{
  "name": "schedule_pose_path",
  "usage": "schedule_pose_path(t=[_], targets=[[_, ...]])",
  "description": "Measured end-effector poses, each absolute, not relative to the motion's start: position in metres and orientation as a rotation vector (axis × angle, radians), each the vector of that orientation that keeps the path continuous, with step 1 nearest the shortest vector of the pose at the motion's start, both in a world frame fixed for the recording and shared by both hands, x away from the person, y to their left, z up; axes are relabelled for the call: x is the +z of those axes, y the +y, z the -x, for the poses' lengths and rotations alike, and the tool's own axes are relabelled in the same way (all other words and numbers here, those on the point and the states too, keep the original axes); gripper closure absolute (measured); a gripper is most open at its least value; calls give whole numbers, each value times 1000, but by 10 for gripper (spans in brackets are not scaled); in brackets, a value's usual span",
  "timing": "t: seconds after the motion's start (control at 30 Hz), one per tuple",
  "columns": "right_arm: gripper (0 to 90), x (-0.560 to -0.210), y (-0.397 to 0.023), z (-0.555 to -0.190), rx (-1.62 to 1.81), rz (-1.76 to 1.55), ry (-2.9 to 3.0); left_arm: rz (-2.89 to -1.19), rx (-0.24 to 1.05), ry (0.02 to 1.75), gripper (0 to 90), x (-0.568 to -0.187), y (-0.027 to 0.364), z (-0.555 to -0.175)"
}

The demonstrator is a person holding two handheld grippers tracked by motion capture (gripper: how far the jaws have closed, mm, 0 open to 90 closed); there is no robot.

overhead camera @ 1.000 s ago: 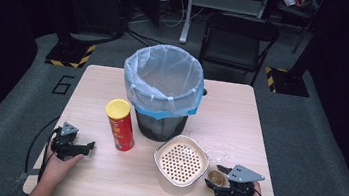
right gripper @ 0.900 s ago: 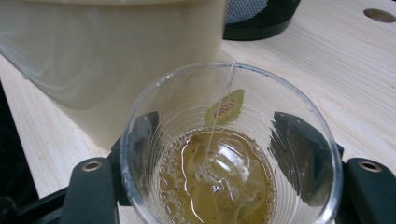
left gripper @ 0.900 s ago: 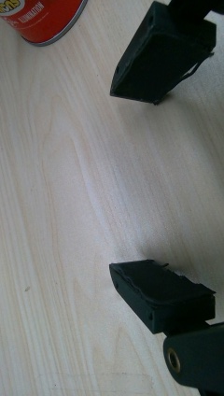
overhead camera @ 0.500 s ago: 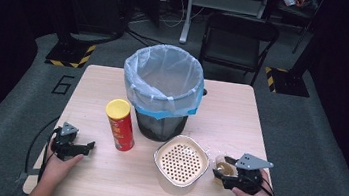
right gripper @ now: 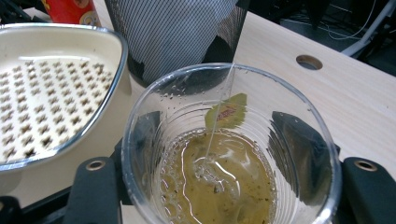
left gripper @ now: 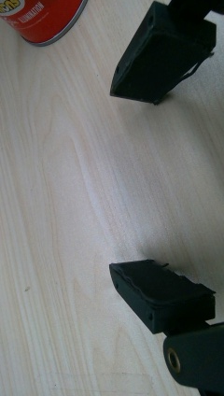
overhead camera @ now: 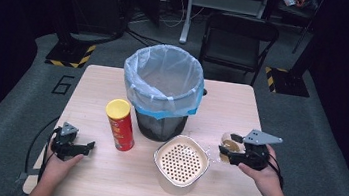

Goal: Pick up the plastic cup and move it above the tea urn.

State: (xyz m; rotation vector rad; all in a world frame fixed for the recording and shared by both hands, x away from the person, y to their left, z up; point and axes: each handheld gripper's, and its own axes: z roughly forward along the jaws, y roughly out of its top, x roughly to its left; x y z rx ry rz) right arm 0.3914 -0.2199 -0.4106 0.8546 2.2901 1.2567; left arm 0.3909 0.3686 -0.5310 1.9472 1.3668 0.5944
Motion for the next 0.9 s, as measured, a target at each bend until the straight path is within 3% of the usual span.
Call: schedule_pose_path(t=[0.5,0.9], targets=[[345,-393,-196,-419,1278,-738,2314,-1952,593,1359,128,-531,369,-391],[348,-394,-173,-418,1223,-555,2279,-1952,593,1359,128,-531,369,-391]])
